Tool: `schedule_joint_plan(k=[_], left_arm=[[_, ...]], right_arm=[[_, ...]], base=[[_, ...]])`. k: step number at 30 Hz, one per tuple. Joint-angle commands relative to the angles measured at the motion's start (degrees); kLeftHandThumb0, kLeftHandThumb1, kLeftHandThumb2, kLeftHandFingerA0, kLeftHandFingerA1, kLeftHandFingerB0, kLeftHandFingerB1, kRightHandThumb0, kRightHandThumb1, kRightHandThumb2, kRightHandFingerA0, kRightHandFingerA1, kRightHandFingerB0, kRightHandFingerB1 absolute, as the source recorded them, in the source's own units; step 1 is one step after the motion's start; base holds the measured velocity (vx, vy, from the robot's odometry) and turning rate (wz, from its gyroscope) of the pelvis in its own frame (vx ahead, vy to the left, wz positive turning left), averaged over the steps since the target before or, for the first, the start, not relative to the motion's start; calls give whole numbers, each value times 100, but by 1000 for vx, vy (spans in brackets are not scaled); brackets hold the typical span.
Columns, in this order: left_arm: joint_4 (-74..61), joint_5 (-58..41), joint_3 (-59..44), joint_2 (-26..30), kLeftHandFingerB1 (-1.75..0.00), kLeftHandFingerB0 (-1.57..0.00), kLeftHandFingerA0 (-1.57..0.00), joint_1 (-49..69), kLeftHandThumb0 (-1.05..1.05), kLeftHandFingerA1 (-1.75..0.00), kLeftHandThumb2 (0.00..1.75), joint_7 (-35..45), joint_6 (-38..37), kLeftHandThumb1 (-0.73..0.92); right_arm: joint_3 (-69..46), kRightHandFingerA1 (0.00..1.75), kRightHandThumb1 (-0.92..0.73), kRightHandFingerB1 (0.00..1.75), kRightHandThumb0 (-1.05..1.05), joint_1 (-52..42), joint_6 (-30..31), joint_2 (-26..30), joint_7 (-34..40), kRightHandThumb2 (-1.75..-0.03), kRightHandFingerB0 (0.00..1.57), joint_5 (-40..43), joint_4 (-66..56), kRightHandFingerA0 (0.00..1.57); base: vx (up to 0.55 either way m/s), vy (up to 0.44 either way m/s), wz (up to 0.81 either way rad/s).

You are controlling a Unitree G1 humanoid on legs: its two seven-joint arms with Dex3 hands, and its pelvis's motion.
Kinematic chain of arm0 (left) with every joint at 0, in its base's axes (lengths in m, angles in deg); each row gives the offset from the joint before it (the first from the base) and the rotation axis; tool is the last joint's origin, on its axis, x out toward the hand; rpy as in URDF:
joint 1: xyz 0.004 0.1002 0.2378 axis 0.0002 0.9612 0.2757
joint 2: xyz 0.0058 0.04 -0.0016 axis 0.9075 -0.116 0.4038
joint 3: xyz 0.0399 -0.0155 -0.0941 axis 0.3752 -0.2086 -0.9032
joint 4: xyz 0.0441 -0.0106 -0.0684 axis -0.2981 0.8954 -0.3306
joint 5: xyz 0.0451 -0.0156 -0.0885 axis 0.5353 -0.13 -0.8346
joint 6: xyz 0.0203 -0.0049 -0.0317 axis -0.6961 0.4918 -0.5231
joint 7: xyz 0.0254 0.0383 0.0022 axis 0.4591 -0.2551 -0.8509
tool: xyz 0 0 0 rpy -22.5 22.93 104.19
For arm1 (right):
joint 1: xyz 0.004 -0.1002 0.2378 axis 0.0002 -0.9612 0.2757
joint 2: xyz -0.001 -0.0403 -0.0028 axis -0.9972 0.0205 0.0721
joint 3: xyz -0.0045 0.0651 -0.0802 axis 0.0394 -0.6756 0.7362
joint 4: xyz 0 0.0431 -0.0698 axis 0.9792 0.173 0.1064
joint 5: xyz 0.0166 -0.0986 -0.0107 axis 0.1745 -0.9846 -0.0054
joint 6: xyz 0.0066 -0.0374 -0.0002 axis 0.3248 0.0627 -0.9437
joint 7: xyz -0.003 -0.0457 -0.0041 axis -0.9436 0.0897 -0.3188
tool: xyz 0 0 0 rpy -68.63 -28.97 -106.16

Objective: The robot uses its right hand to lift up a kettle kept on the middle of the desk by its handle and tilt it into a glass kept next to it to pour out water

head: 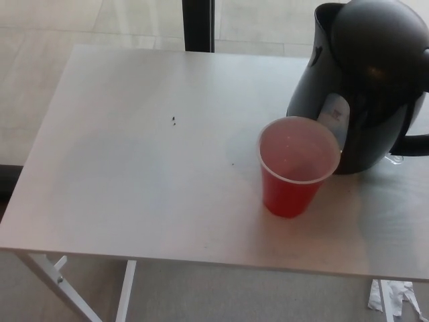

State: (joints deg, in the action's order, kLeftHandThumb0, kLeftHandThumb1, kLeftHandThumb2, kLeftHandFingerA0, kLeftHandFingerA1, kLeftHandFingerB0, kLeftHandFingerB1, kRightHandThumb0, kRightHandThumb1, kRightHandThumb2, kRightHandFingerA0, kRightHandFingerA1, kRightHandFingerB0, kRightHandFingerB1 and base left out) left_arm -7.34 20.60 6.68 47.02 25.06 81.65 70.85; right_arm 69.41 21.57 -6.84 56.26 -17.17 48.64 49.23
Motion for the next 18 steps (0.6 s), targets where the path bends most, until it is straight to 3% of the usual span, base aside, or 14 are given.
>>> schedule_joint_plan(k=[1, 18], left_arm=[[18, 39, -27, 96, -37, -27, -42, 27, -81, -48, 66, 20, -117, 87], [13, 39, 1, -20, -37, -27, -42, 95, -81, -48, 66, 41, -159, 87]], right_arm=[[54, 134, -49, 94, -23, -143, 97, 67, -72, -102, 84, 41, 72, 122], [39, 134, -49, 94, -23, -331, 204, 190, -149, -102, 84, 57, -225, 122]], base=[[0, 0, 0], [0, 0, 0]])
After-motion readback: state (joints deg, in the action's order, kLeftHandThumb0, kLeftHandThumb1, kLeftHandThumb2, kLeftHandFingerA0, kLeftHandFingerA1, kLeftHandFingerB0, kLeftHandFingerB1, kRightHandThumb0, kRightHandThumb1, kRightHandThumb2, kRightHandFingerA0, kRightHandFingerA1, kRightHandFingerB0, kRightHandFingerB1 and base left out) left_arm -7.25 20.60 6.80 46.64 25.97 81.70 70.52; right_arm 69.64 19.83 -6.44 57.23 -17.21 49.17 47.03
